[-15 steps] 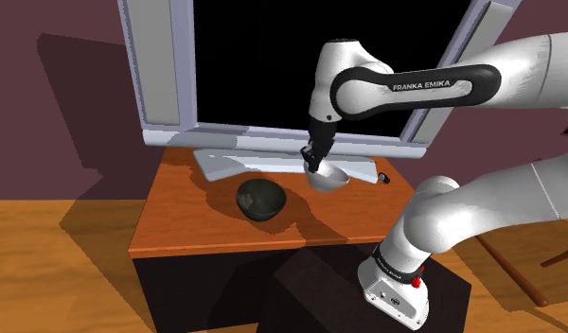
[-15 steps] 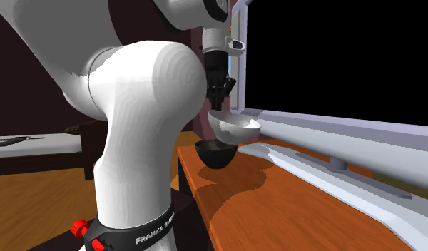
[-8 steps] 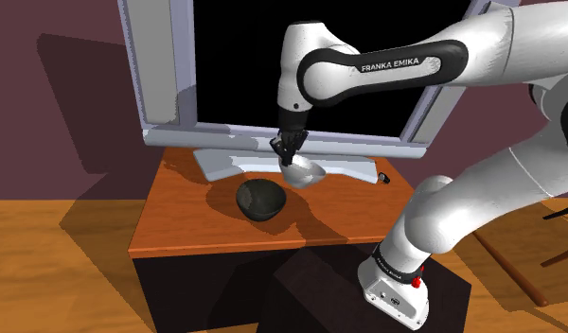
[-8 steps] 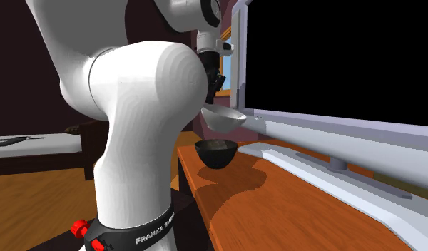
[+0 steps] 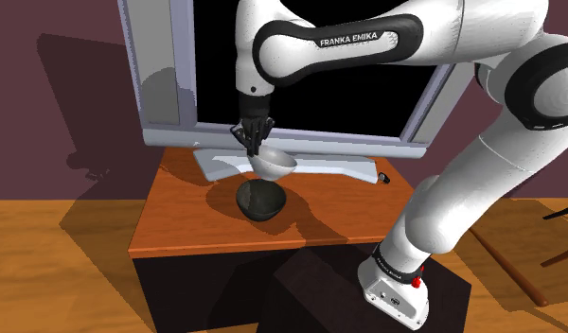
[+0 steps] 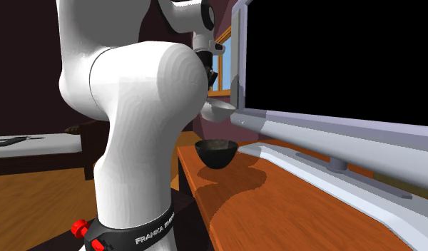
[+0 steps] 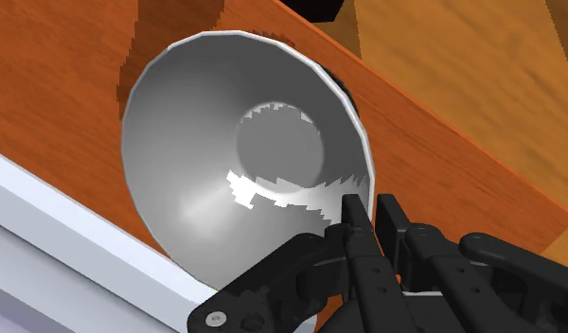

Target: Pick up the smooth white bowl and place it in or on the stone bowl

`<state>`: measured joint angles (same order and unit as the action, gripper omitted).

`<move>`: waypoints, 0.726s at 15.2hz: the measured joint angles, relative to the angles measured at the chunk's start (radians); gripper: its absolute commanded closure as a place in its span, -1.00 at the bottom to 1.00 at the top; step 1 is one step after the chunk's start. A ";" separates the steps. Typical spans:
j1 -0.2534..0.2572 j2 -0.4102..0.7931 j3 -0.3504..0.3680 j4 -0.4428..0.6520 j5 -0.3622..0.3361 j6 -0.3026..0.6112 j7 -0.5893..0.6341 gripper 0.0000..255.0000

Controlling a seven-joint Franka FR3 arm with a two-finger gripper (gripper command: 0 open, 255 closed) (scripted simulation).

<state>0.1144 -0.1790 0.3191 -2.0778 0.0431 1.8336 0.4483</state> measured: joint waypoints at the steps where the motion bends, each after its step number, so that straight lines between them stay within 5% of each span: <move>1: 0.001 0.016 0.005 0.012 -0.003 0.004 0.008 1.00; 11: 0.006 0.061 0.017 -0.068 -0.014 0.125 0.028 1.00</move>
<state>0.1207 -0.1182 0.3359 -2.1455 0.0295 1.9590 0.4760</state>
